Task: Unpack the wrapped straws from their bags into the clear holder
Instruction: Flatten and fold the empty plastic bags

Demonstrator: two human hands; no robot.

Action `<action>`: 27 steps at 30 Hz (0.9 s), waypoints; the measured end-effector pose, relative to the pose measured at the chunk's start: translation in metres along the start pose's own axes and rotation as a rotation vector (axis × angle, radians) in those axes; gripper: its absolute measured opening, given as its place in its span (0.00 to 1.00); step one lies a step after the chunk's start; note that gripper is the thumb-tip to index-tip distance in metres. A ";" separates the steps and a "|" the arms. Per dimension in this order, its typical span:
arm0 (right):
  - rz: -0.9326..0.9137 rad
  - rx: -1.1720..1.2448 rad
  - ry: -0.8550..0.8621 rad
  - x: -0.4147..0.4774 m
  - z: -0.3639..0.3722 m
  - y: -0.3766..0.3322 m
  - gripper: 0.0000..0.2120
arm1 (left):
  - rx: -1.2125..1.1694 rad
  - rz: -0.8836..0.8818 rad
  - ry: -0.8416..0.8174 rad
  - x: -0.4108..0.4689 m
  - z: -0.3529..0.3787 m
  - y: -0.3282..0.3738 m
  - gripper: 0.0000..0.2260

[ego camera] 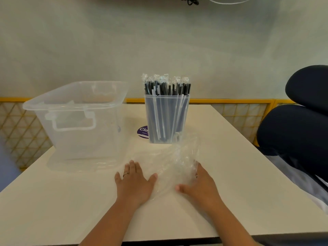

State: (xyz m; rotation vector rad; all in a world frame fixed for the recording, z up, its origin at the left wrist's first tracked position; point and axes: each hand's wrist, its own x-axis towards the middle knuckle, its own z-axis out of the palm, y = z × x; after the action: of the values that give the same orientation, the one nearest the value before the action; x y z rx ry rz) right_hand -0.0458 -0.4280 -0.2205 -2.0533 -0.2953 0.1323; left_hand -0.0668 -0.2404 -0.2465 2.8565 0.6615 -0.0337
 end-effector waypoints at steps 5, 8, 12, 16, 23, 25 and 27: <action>-0.059 -0.153 0.134 0.010 -0.020 0.007 0.21 | 0.004 0.020 -0.025 0.000 -0.001 -0.002 0.32; -0.139 -0.277 0.174 0.015 -0.033 0.010 0.15 | 0.013 0.016 -0.030 0.002 -0.001 -0.002 0.32; -0.202 -0.399 0.295 0.022 -0.051 0.011 0.09 | 0.015 0.015 -0.030 0.002 -0.001 -0.003 0.32; -0.242 -0.428 0.462 0.026 -0.074 0.012 0.09 | 0.020 0.020 -0.029 0.001 -0.002 -0.003 0.32; -0.165 -0.127 0.117 0.014 -0.076 -0.020 0.17 | 0.037 0.028 -0.039 0.003 -0.001 -0.004 0.31; -0.159 -0.282 -0.039 0.009 -0.054 -0.018 0.25 | 0.037 0.032 -0.043 0.003 -0.001 -0.004 0.30; -0.188 -0.436 0.004 0.014 -0.044 -0.011 0.22 | 0.034 0.034 -0.042 0.002 -0.001 -0.005 0.30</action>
State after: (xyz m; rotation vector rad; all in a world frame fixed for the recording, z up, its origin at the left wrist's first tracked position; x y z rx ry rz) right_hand -0.0243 -0.4572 -0.1895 -2.4407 -0.5521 -0.0578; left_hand -0.0674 -0.2354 -0.2465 2.8905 0.6091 -0.1009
